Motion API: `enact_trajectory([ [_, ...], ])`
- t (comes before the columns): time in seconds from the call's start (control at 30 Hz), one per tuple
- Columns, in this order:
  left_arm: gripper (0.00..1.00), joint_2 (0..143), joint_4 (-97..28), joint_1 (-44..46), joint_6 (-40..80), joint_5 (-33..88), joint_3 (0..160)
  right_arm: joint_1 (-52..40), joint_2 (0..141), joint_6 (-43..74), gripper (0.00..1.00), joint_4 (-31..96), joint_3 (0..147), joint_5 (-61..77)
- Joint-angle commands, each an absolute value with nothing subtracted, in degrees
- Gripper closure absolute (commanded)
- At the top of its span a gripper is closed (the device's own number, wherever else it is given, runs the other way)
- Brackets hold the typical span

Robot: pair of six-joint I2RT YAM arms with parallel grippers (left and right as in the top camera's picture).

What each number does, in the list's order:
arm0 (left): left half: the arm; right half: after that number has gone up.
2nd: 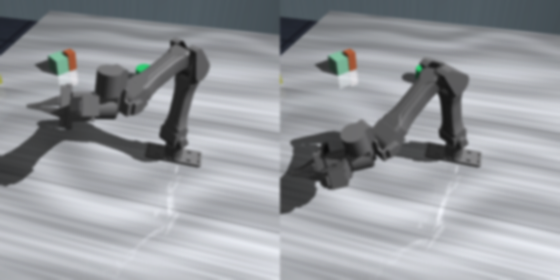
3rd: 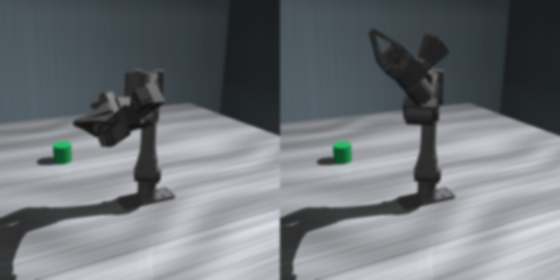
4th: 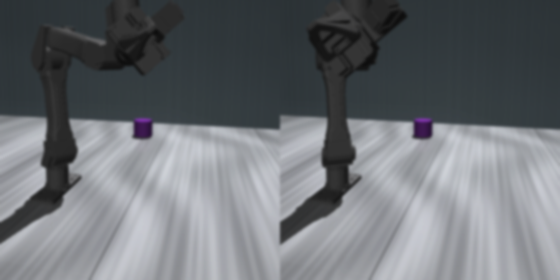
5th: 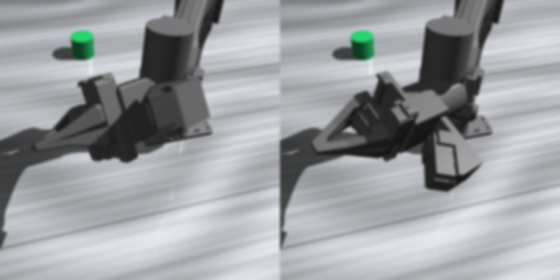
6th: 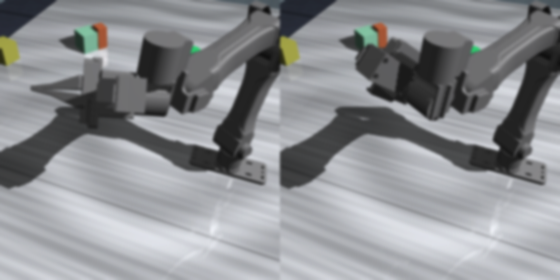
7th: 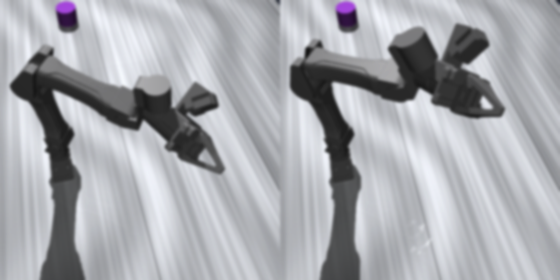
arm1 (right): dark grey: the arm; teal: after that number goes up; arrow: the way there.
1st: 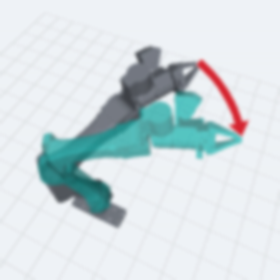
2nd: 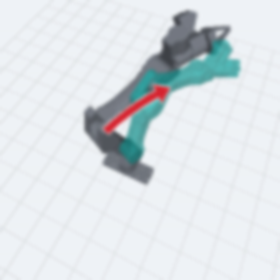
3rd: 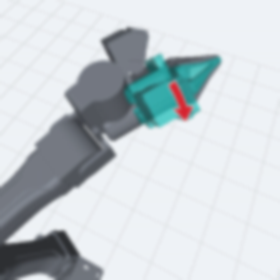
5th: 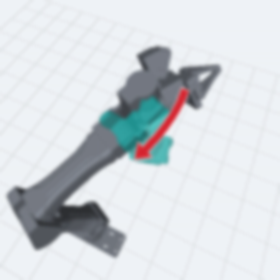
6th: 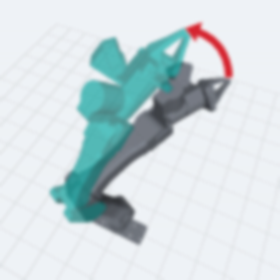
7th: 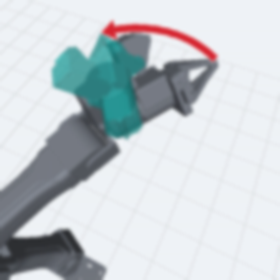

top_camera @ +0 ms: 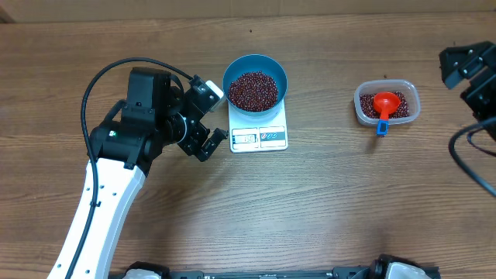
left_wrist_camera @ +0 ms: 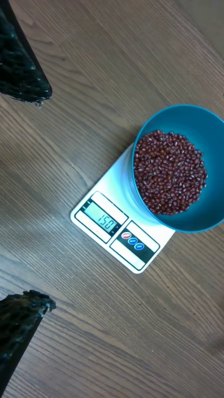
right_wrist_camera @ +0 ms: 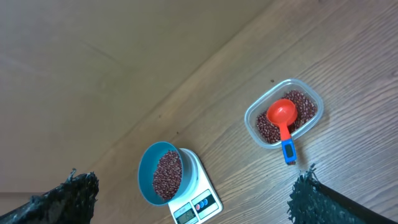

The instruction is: Scoop item into bowl and weigh 150g on scale

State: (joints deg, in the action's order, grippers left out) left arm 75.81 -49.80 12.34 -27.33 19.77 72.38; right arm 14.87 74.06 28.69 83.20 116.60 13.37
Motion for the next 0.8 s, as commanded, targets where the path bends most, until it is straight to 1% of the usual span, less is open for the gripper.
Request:
enact_trajectory([
  [0.0,0.01,74.91,-49.91,12.03,-26.74,20.53,73.25,14.76,71.11,29.17,0.00,83.29,117.86,13.82],
  [0.33,0.00,74.91,-49.91,12.03,-26.74,20.51,73.25,14.76,69.06,29.15,0.00,88.44,117.84,14.70],
  [0.4,0.00,74.91,-49.91,12.03,-26.76,20.53,73.25,14.74,68.99,27.22,0.00,89.14,117.84,14.68],
  [0.57,0.01,74.91,-49.91,12.03,-26.74,20.53,73.25,14.74,66.74,15.49,0.00,91.39,117.82,15.59],
  [0.67,0.00,74.91,-49.91,12.01,-26.76,20.53,73.25,14.48,64.77,14.20,0.00,93.51,117.82,15.40],
  [0.77,0.01,74.91,-49.91,12.03,-26.74,20.51,73.25,13.21,62.13,9.82,0.00,93.58,117.60,14.66],
])
